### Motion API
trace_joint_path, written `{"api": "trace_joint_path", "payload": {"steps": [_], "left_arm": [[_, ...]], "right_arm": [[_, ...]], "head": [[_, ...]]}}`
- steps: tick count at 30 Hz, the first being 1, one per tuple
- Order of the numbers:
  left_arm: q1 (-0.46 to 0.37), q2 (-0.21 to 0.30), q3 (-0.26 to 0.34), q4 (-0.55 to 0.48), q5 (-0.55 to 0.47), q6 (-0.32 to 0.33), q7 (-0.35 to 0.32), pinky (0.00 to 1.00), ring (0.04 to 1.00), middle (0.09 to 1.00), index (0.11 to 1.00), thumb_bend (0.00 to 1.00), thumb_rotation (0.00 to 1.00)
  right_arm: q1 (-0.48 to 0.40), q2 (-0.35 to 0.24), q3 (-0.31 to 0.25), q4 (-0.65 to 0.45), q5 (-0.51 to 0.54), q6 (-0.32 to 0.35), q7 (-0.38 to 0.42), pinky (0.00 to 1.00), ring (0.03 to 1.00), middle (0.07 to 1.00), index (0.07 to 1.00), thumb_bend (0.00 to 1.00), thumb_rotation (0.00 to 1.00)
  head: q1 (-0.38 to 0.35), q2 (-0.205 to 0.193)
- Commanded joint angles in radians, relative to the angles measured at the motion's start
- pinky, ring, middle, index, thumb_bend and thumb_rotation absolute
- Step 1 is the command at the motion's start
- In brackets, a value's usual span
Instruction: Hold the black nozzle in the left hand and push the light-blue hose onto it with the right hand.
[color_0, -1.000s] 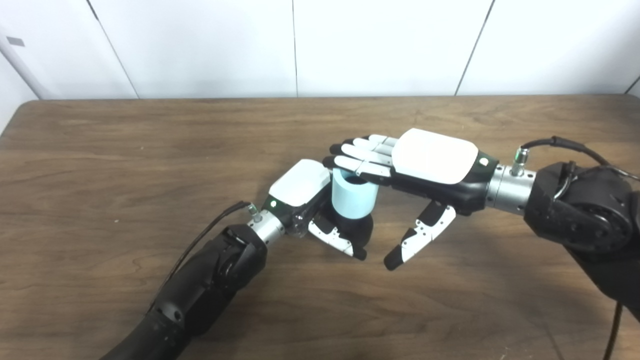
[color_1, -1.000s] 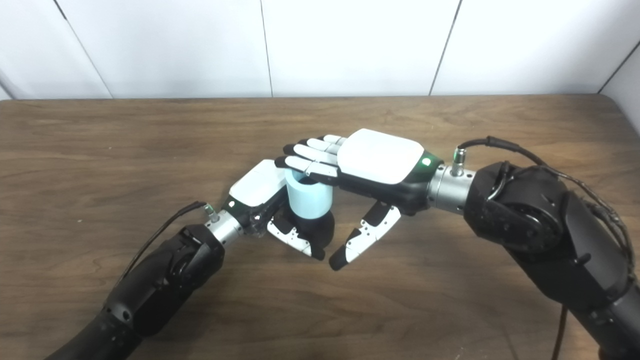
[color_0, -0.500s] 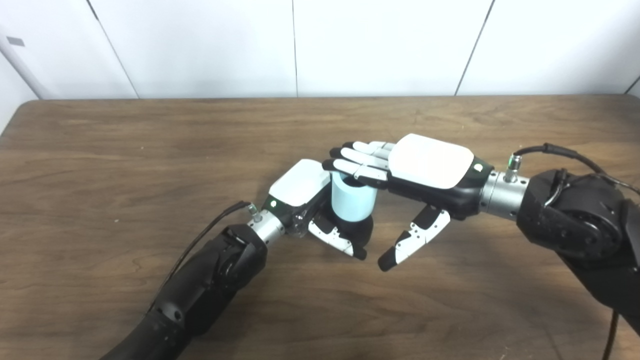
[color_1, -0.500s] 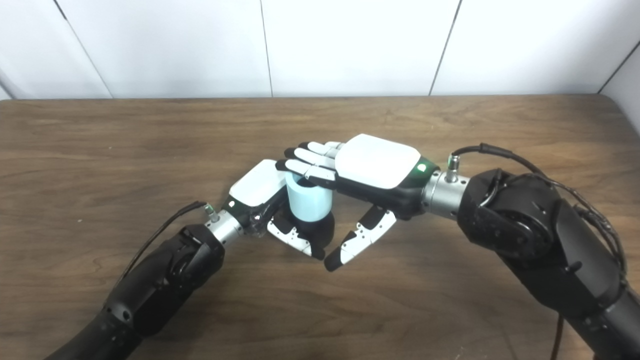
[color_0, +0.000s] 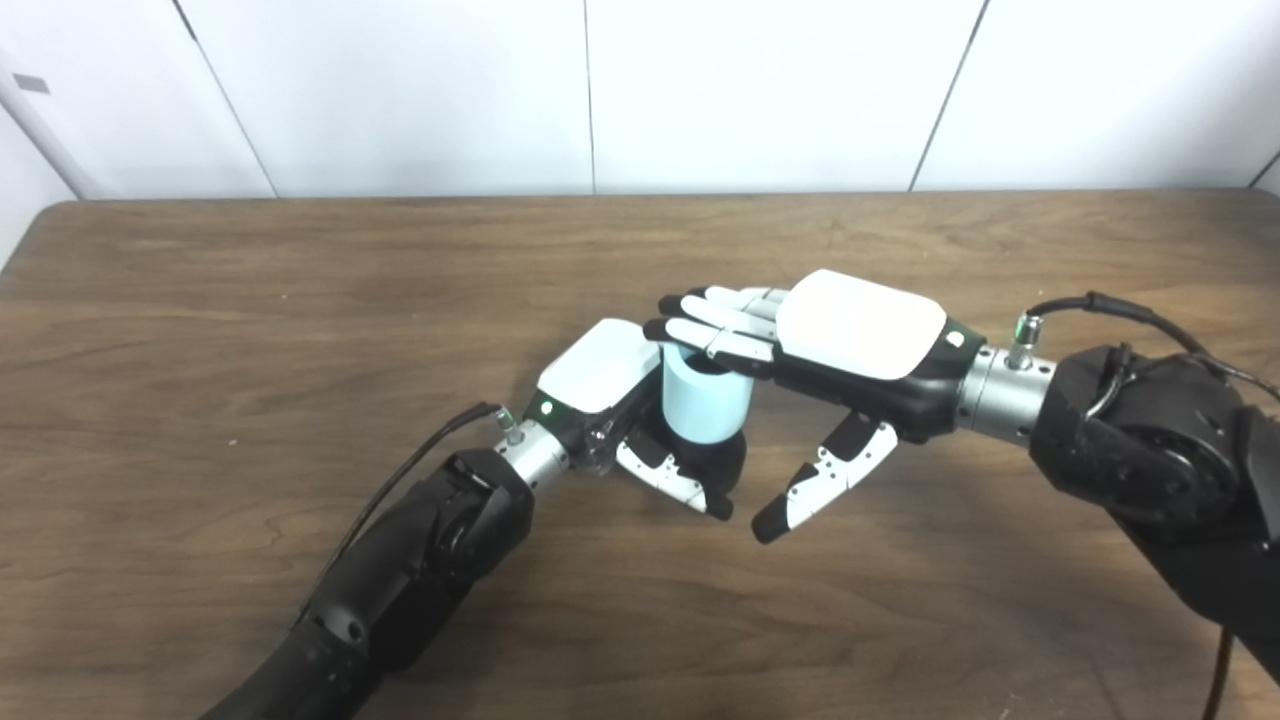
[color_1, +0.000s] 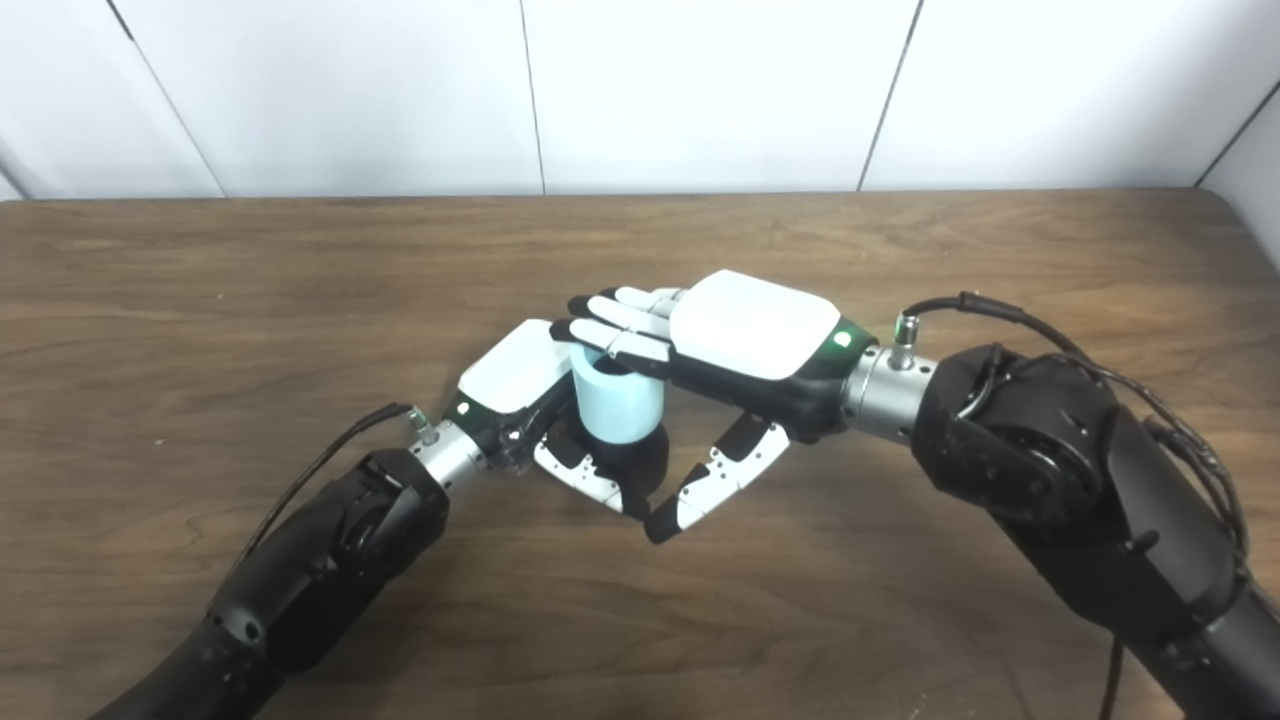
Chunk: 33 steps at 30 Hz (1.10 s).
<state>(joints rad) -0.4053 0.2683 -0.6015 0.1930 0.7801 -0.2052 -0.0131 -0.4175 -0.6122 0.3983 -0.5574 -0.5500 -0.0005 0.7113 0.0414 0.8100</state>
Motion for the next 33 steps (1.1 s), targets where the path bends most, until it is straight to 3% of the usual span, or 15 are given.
{"api": "trace_joint_path", "payload": {"steps": [1, 3, 5, 8, 10, 13, 18, 24, 28, 33], "left_arm": [[0.052, 0.032, -0.032, 0.057, 0.049, 0.045, -0.096, 0.29, 0.363, 0.399, 0.495, 0.52, 0.0], [0.051, 0.033, -0.034, 0.055, 0.051, 0.043, -0.097, 0.28, 0.354, 0.434, 0.488, 0.52, 0.0], [0.048, 0.034, -0.034, 0.058, 0.05, 0.041, -0.096, 0.26, 0.341, 0.464, 0.483, 0.53, 0.0], [0.045, 0.035, -0.036, 0.06, 0.053, 0.048, -0.104, 0.25, 0.331, 0.471, 0.482, 0.53, 0.0], [0.044, 0.035, -0.036, 0.063, 0.055, 0.046, -0.101, 0.25, 0.326, 0.472, 0.482, 0.53, 0.0], [0.045, 0.034, -0.034, 0.063, 0.053, 0.046, -0.097, 0.26, 0.337, 0.472, 0.482, 0.53, 0.0], [0.048, 0.036, -0.031, 0.058, 0.045, 0.044, -0.098, 0.26, 0.333, 0.472, 0.482, 0.53, 0.0], [0.048, 0.038, -0.032, 0.057, 0.047, 0.046, -0.103, 0.26, 0.345, 0.473, 0.482, 0.53, 0.0], [0.048, 0.04, -0.033, 0.066, 0.054, 0.036, -0.086, 0.26, 0.329, 0.472, 0.482, 0.53, 0.0], [0.052, 0.043, -0.03, 0.058, 0.045, 0.036, -0.094, 0.25, 0.323, 0.472, 0.482, 0.53, 0.0]], "right_arm": [[0.038, -0.01, 0.007, 0.011, 0.016, -0.02, 0.026, 0.92, 0.989, 1.0, 0.989, 0.82, 0.83], [0.046, 0.03, -0.052, 0.02, 0.05, -0.011, -0.05, 0.86, 0.96, 0.994, 0.996, 0.78, 0.74], [0.053, 0.079, -0.116, 0.036, 0.089, 0.001, -0.122, 0.75, 0.903, 0.972, 0.992, 0.73, 0.57], [0.052, 0.16, -0.231, 0.047, 0.162, 0.078, -0.199, 0.63, 0.84, 0.941, 0.984, 0.66, 0.39], [0.049, 0.218, -0.306, 0.06, 0.214, 0.148, -0.238, 0.61, 0.805, 0.895, 0.92, 0.63, 0.28], [0.048, 0.26, -0.369, 0.091, 0.238, 0.186, -0.286, 0.57, 0.754, 0.85, 0.852, 0.63, 0.28], [0.062, 0.277, -0.409, 0.137, 0.259, 0.193, -0.346, 0.55, 0.725, 0.83, 0.838, 0.55, 0.42], [0.078, 0.286, -0.425, 0.205, 0.273, 0.173, -0.404, 0.52, 0.655, 0.788, 0.803, 0.52, 0.45], [0.094, 0.278, -0.396, 0.235, 0.24, 0.198, -0.403, 0.49, 0.634, 0.761, 0.776, 0.56, 0.33], [0.115, 0.277, -0.336, 0.258, 0.162, 0.254, -0.399, 0.44, 0.585, 0.709, 0.707, 0.63, 0.1]], "head": [[0.002, 0.0], [0.002, 0.0], [-0.001, -0.004], [-0.002, -0.008], [-0.001, -0.011], [0.004, -0.012], [0.002, -0.01], [0.004, -0.013], [0.005, -0.018], [0.003, -0.018]]}}
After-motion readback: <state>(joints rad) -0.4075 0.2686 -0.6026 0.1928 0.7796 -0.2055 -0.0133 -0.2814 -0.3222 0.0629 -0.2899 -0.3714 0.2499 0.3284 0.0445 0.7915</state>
